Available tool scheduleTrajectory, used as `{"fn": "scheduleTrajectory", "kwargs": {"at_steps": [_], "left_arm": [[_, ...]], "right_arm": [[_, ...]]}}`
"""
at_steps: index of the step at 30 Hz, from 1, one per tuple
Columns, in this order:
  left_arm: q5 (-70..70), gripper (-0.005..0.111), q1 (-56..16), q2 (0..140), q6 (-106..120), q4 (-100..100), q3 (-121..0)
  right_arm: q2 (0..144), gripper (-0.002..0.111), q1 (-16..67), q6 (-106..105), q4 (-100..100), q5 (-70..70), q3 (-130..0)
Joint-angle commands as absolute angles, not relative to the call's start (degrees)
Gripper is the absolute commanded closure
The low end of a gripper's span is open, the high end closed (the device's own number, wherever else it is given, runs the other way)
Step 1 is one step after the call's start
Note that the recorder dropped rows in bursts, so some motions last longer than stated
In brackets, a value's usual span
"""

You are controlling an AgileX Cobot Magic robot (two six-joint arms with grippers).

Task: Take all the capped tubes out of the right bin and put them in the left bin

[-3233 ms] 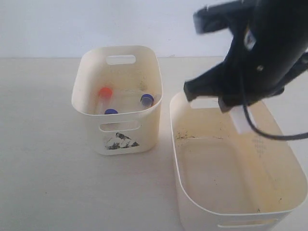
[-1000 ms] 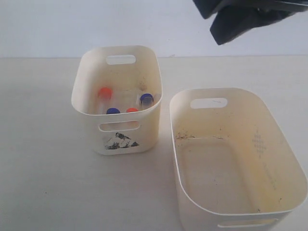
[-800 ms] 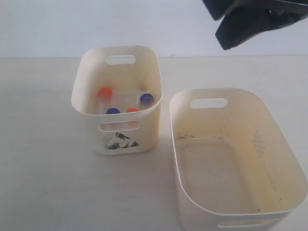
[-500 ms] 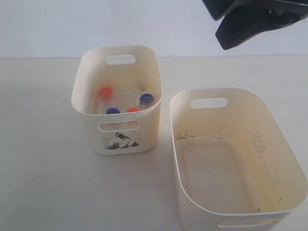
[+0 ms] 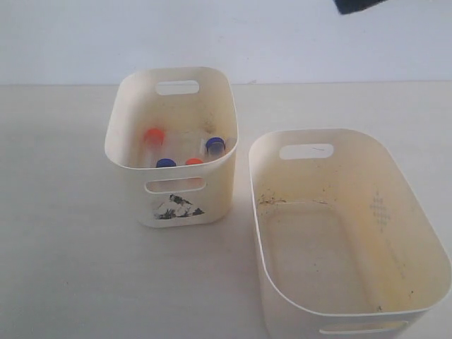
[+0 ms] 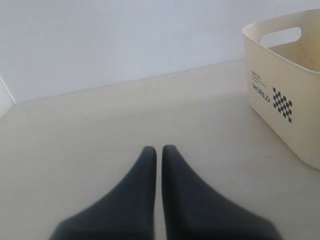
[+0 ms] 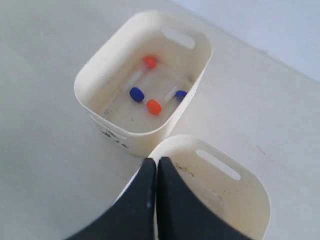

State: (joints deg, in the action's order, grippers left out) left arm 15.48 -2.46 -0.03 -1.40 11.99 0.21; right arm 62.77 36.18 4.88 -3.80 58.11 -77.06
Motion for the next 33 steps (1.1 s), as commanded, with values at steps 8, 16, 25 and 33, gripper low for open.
{"fn": "scheduleTrajectory", "kwargs": {"at_steps": [8,16,25,33], "left_arm": [[14.96,0.102,-2.54,0.0,-2.16,11.79,0.0],[14.96,0.102,-2.54,0.0,-2.16,11.79,0.0],[14.96,0.102,-2.54,0.0,-2.16,11.79,0.0],[14.96,0.102,-2.54,0.0,-2.16,11.79,0.0]], "right_arm": [[37.13,0.108,23.87,4.34,-4.99,38.71,-61.41],[25.08,0.108,13.71,2.2,-4.99,32.21,-51.97],[14.78,0.108,6.6,0.79,-5.13,16.76,-33.46],[9.8,0.108,5.13,-2.1,-5.26,6.45,-18.06]]}}
